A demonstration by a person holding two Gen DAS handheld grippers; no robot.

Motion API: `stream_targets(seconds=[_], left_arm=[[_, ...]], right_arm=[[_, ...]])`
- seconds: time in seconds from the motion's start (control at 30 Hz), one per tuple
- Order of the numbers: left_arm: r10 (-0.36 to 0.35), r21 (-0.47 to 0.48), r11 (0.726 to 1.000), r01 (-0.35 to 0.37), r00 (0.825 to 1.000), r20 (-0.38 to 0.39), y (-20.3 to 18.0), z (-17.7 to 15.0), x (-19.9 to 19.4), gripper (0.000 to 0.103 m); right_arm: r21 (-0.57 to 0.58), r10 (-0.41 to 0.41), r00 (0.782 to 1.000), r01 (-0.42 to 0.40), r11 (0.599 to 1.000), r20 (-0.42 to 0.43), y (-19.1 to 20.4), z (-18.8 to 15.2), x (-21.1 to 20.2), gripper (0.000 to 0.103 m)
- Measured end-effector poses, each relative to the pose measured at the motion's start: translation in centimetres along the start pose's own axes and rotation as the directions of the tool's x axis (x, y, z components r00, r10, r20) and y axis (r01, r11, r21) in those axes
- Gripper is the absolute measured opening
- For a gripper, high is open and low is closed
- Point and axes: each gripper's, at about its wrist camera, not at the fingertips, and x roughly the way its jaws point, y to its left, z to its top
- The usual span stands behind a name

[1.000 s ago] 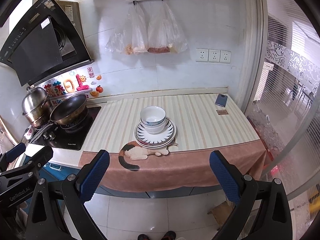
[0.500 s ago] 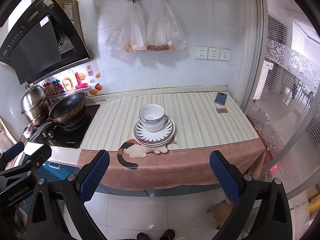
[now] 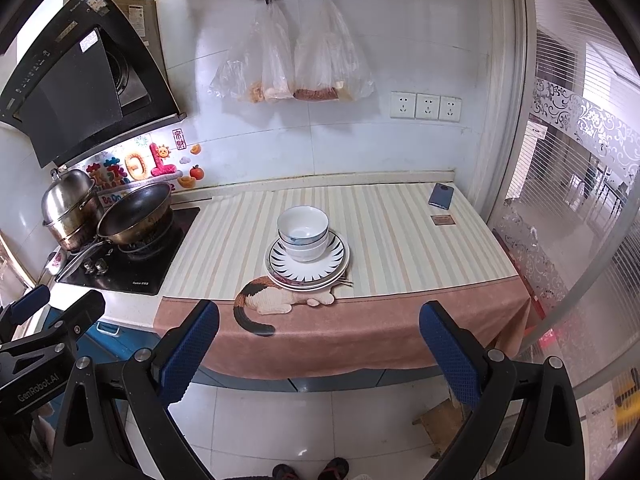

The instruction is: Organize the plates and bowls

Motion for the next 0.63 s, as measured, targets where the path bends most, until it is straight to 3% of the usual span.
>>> stream_targets(seconds=[0.63], left_arm=[[-0.010, 0.017, 1.000, 0.010, 1.000, 0.009, -0.07, 0.14, -0.04, 0.103]], right_arm=[[-0.002, -0.002, 1.000, 0.002, 1.000, -0.005, -0.83, 0.03, -0.05, 0.102]])
